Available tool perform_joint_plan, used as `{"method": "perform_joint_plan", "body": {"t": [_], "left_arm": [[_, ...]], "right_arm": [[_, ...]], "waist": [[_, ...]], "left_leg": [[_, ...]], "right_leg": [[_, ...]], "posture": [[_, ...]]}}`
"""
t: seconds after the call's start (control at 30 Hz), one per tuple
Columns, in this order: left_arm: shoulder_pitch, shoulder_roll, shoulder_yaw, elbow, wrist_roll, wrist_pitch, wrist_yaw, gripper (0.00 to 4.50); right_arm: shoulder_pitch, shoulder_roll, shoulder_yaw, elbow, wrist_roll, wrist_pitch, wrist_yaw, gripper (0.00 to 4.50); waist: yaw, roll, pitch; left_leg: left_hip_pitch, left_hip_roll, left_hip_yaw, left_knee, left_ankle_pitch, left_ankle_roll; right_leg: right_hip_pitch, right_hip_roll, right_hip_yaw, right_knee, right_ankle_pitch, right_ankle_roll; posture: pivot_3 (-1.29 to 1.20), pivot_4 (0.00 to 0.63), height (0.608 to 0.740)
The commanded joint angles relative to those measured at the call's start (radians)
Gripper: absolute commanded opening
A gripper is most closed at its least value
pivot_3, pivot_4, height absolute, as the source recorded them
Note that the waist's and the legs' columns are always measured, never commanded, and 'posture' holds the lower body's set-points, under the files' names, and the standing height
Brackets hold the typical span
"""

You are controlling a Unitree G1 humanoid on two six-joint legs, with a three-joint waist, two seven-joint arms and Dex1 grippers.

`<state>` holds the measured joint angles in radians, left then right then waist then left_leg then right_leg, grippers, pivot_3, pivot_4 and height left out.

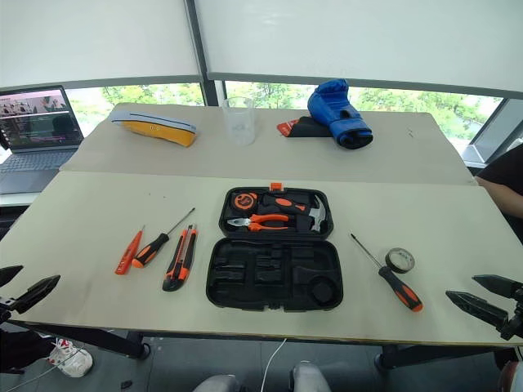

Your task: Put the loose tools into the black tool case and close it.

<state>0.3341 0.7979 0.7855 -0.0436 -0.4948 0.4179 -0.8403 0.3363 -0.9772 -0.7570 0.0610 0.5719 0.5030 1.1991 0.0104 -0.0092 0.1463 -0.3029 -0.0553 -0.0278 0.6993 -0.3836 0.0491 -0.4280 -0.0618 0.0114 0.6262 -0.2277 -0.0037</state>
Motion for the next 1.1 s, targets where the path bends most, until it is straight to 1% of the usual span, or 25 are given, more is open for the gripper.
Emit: {"method": "perform_joint_plan", "body": {"t": [0.03, 0.1, 0.17, 0.27, 0.37, 0.43, 0.5, 0.6, 0.7, 0.77, 0.9, 0.93, 1.0, 1.1], "left_arm": [[-0.022, 0.023, -0.001, -0.020, 0.001, 0.009, 0.017, 4.50], [-0.084, 0.044, -0.025, -0.078, -0.046, 0.105, 0.053, 4.50], [-0.153, 0.071, -0.068, -0.127, -0.084, 0.193, 0.070, 4.50], [-0.245, 0.105, -0.156, -0.165, -0.081, 0.273, 0.099, 4.50], [-0.329, 0.139, -0.261, -0.177, -0.067, 0.329, 0.099, 4.50], [-0.377, 0.158, -0.320, -0.166, -0.056, 0.355, 0.091, 4.50], [-0.423, 0.170, -0.400, -0.162, -0.040, 0.382, 0.081, 4.50], [-0.497, 0.163, -0.522, -0.129, 0.002, 0.396, 0.085, 4.50], [-0.537, 0.148, -0.574, -0.093, 0.026, 0.392, 0.091, 4.50], [-0.551, 0.142, -0.603, -0.075, 0.043, 0.380, 0.088, 4.50], [-0.561, 0.133, -0.646, -0.059, 0.065, 0.356, 0.067, 3.44], [-0.562, 0.133, -0.655, -0.053, 0.072, 0.348, 0.060, 2.98], [-0.561, 0.132, -0.674, -0.047, 0.083, 0.337, 0.044, 2.30], [-0.560, 0.127, -0.687, -0.046, 0.091, 0.330, 0.033, 2.30]], "right_arm": [[-0.022, 0.002, -0.026, 0.005, 0.006, -0.024, -0.003, 4.47], [-0.061, -0.008, -0.035, -0.048, 0.035, 0.000, -0.025, 4.47], [-0.100, -0.024, -0.029, -0.156, 0.091, 0.062, -0.039, 4.47], [-0.154, -0.036, 0.011, -0.289, 0.148, 0.131, -0.067, 4.47], [-0.216, -0.039, 0.088, -0.428, 0.195, 0.174, -0.109, 4.47], [-0.254, -0.046, 0.144, -0.496, 0.209, 0.194, -0.138, 4.47], [-0.286, -0.046, 0.208, -0.568, 0.223, 0.198, -0.148, 4.47], [-0.350, -0.032, 0.300, -0.657, 0.261, 0.215, -0.186, 4.47], [-0.378, -0.026, 0.329, -0.679, 0.278, 0.227, -0.212, 4.47], [-0.382, -0.024, 0.337, -0.687, 0.282, 0.229, -0.222, 4.47], [-0.390, -0.019, 0.354, -0.697, 0.298, 0.228, -0.239, 4.50], [-0.393, -0.019, 0.362, -0.701, 0.300, 0.227, -0.243, 4.50], [-0.401, -0.018, 0.380, -0.707, 0.301, 0.224, -0.248, 4.50], [-0.418, -0.014, 0.402, -0.708, 0.301, 0.222, -0.257, 4.50]], "waist": [[0.000, 0.000, 0.000], [0.001, 0.000, 0.000], [0.003, 0.001, 0.001], [0.001, 0.001, 0.001], [-0.005, 0.002, 0.001], [-0.009, 0.002, 0.001], [-0.009, 0.002, 0.001], [-0.009, 0.002, 0.001], [-0.009, 0.002, 0.001], [-0.010, 0.002, 0.001], [-0.011, 0.001, 0.001], [-0.011, 0.001, 0.001], [-0.010, 0.001, 0.001], [-0.009, 0.001, 0.001]], "left_leg": [[0.000, 0.000, 0.000, 0.000, 0.000, 0.000], [0.000, 0.000, 0.000, 0.000, 0.000, 0.000], [-0.001, 0.000, 0.000, 0.002, 0.000, 0.000], [0.000, 0.000, 0.000, 0.002, 0.001, -0.002], [0.001, 0.000, 0.000, 0.001, 0.002, -0.003], [0.000, 0.000, 0.000, 0.000, 0.002, -0.003], [-0.005, -0.001, 0.000, 0.001, 0.002, -0.003], [-0.010, -0.002, 0.000, 0.003, 0.003, -0.004], [-0.016, -0.003, 0.000, 0.006, 0.003, -0.004], [-0.019, -0.005, 0.000, 0.012, 0.003, -0.004], [-0.019, -0.010, 0.000, 0.013, 0.003, -0.004], [-0.019, -0.010, 0.000, 0.014, 0.003, -0.004], [-0.019, -0.010, 0.000, 0.015, 0.003, -0.004], [-0.019, -0.010, 0.000, 0.017, 0.003, -0.004]], "right_leg": [[0.000, 0.000, 0.000, 0.000, 0.000, 0.000], [0.000, 0.000, 0.000, 0.000, 0.000, 0.000], [0.000, 0.000, 0.000, 0.001, 0.000, 0.000], [0.000, 0.000, 0.000, 0.003, 0.001, 0.000], [0.000, 0.001, 0.000, 0.003, 0.001, 0.000], [-0.002, 0.001, 0.000, 0.004, 0.001, 0.000], [-0.009, 0.001, 0.000, 0.004, 0.001, 0.000], [-0.015, 0.001, -0.003, 0.005, 0.001, 0.000], [-0.022, 0.001, -0.011, 0.005, 0.001, 0.000], [-0.026, -0.002, -0.022, 0.007, 0.002, -0.001], [-0.026, -0.012, -0.036, 0.008, 0.003, -0.003], [-0.026, -0.014, -0.039, 0.008, 0.003, -0.003], [-0.025, -0.015, -0.040, 0.008, 0.005, -0.003], [-0.024, -0.015, -0.039, 0.007, 0.008, -0.004]], "posture": [[0.00, 0.150, 0.731], [0.00, 0.150, 0.731], [0.00, 0.150, 0.731], [0.00, 0.150, 0.731], [0.00, 0.150, 0.731], [0.00, 0.150, 0.731], [0.00, 0.150, 0.731], [0.00, 0.150, 0.731], [0.00, 0.150, 0.731], [0.00, 0.150, 0.731], [0.00, 0.150, 0.731], [0.00, 0.150, 0.731], [0.00, 0.150, 0.731], [0.00, 0.150, 0.731]]}}
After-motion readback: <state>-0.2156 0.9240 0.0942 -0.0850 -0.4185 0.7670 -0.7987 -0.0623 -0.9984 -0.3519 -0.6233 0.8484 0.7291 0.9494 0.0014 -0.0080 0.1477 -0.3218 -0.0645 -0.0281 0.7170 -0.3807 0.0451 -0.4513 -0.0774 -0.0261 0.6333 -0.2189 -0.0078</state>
